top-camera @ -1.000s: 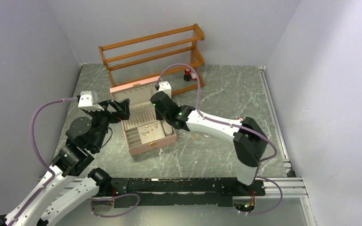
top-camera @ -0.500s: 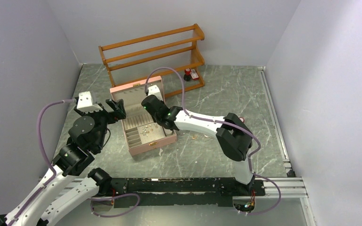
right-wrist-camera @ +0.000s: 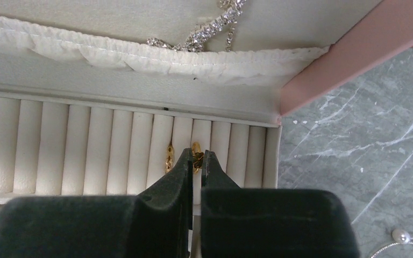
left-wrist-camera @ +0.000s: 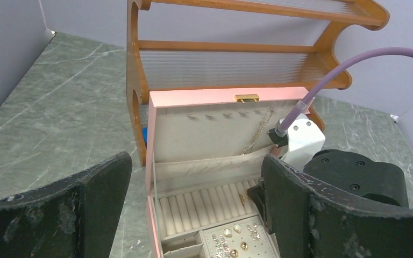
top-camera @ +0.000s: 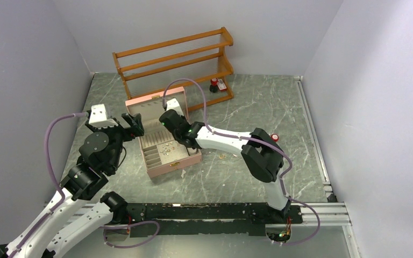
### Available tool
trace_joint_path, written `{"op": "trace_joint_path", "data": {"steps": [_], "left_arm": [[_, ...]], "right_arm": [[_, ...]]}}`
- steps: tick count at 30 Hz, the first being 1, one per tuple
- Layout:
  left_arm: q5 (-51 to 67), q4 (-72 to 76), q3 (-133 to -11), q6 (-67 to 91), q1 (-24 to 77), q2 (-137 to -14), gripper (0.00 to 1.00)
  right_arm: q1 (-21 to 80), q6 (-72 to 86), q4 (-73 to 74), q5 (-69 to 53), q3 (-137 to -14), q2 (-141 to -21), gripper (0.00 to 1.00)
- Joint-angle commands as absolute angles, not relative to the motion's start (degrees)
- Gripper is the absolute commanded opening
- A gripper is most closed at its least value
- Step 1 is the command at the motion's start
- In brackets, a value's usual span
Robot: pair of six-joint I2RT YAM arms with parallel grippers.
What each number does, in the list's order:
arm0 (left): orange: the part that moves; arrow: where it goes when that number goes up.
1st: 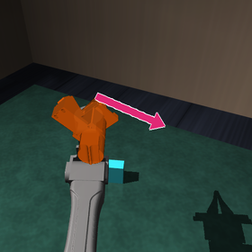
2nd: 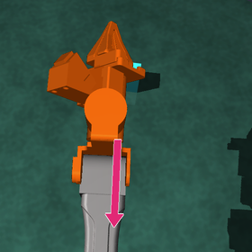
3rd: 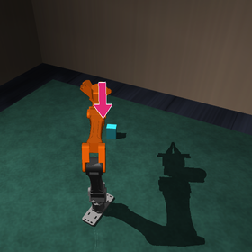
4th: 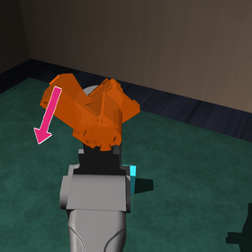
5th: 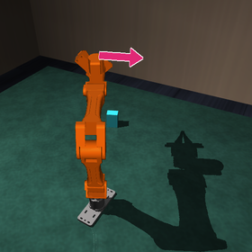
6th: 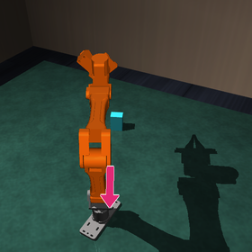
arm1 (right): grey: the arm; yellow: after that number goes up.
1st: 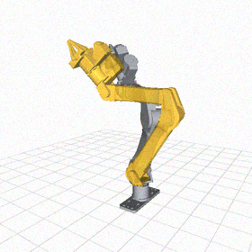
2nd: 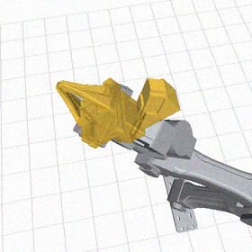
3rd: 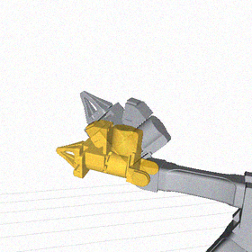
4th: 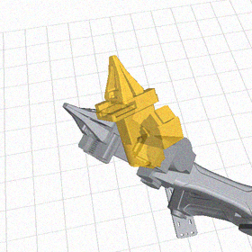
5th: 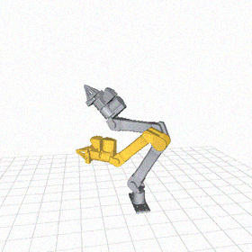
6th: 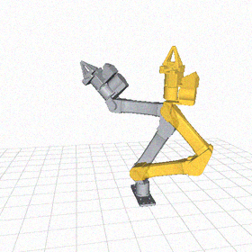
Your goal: Organize the mixed jewelry
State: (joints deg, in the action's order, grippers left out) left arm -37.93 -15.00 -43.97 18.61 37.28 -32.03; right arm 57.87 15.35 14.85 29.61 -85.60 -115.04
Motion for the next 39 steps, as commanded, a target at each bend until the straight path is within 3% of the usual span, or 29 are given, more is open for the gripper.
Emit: {"op": "trace_joint_path", "data": {"steps": [1, 18, 24, 26, 39], "left_arm": [[-38.4, -15.2, -43.5, 17.8, 37.4, -31.7, 0.95], [-38.1, -15.3, -43.4, 17.8, 37.4, -31.8, 0.94], [-38.2, -15.3, -43.4, 18.1, 37.4, -31.9, 0.94], [-38.2, -15.3, -43.4, 18.1, 37.4, -32.0, 0.94], [-38.3, -15.6, -43.3, 18.5, 37.4, -31.9, 0.94]], "right_arm": [[58.2, 15.0, 16.2, 28.8, -87.3, -117.6, 0.00], [58.1, 17.5, 21.1, 28.8, -87.8, -119.0, 0.01], [58.1, 19.7, 21.9, 29.1, -88.9, -116.4, 0.25], [58.1, 20.0, 22.2, 29.4, -89.9, -116.1, 0.27], [58.1, 19.3, 18.4, 30.1, -90.0, -115.8, 0.23]]}}
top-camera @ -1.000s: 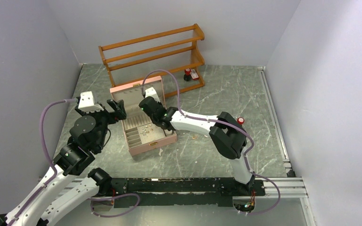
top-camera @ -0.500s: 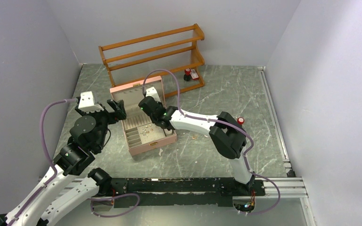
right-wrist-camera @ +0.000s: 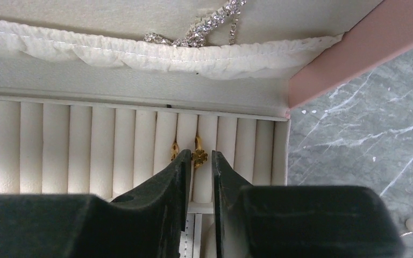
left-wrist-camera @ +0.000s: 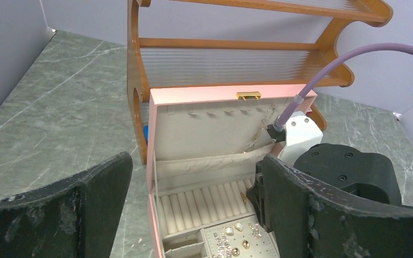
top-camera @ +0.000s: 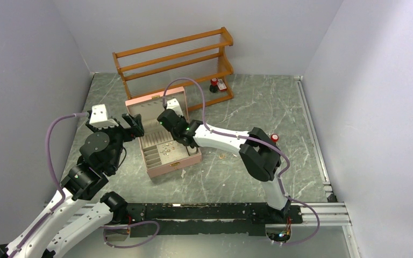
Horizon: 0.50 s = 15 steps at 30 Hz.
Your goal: Organize the mixed jewelry
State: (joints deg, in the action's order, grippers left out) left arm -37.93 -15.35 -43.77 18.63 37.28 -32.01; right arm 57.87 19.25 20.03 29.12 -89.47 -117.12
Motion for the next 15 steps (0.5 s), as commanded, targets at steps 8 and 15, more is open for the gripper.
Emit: {"op": "trace_joint_path", "data": {"steps": [8, 15], "left_arm": [[-38.3, -15.6, -43.3, 18.5, 37.4, -32.1, 0.94], [-38.3, -15.6, -43.3, 18.5, 37.3, -32.1, 0.93]], "right_arm": [[58.0, 18.8, 16.7, 29.2, -89.7, -115.8, 0.31], [57.7, 18.9, 16.5, 29.3, -89.3, -116.2, 0.21]]}}
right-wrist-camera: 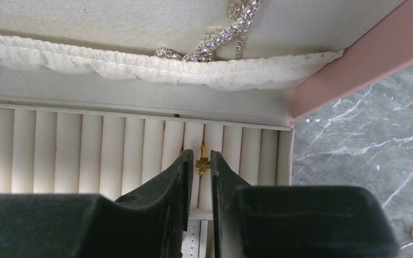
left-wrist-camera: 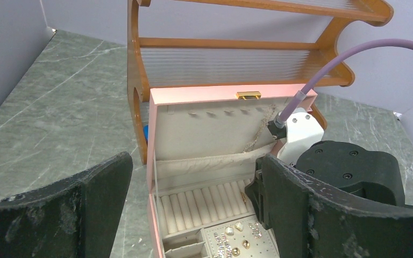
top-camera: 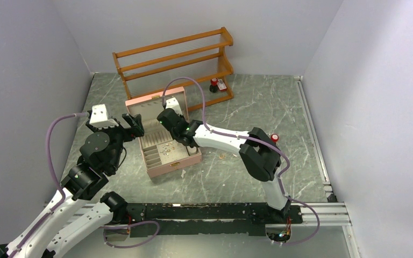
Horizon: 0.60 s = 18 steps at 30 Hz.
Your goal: Organize the mixed jewelry
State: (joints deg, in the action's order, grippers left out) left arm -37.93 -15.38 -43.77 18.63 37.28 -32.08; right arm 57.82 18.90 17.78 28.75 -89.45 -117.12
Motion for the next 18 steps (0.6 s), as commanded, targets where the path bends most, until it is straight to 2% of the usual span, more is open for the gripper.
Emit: {"op": "trace_joint_path", "data": {"steps": [1, 9, 18], "left_arm": [[-38.3, -15.6, -43.3, 18.5, 37.4, -32.1, 0.93], [-38.2, -15.7, -43.3, 18.5, 37.3, -32.1, 0.93], [-38.1, -15.8, -43.2, 18.7, 37.3, -32.1, 0.93]], "right_arm": [[57.7, 18.9, 16.6, 29.2, -89.3, -116.3, 0.19], [57.5, 19.5, 17.5, 29.1, -87.4, -116.5, 0.14], [57.5, 20.8, 18.1, 28.9, -86.2, -115.2, 0.14]]}}
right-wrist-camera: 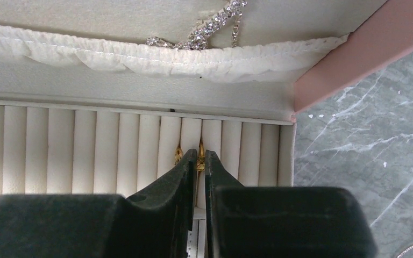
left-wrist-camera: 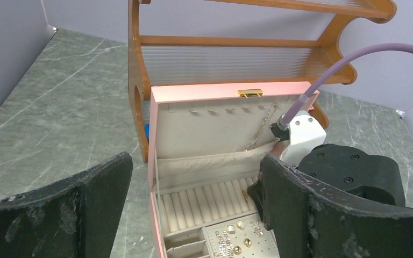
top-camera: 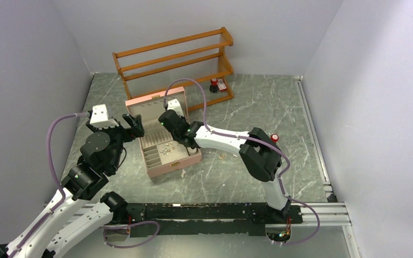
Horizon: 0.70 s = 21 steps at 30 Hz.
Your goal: Organize the mixed jewelry
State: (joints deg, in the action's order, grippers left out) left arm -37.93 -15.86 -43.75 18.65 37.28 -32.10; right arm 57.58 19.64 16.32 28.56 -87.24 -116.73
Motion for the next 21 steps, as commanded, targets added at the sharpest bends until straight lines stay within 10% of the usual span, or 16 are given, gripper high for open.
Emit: {"op": "trace_joint_path", "data": {"steps": [1, 21], "left_arm": [[-38.1, -15.8, -43.2, 18.8, 37.3, -32.1, 0.93], [-31.6, -14.2, -43.0, 19.9, 37.4, -33.1, 0.97]], "right_arm": [[57.4, 20.8, 18.2, 29.0, -86.5, -114.9, 0.15], [52.4, 33.8, 22.5, 29.9, -74.2, -90.9, 0.38]]}}
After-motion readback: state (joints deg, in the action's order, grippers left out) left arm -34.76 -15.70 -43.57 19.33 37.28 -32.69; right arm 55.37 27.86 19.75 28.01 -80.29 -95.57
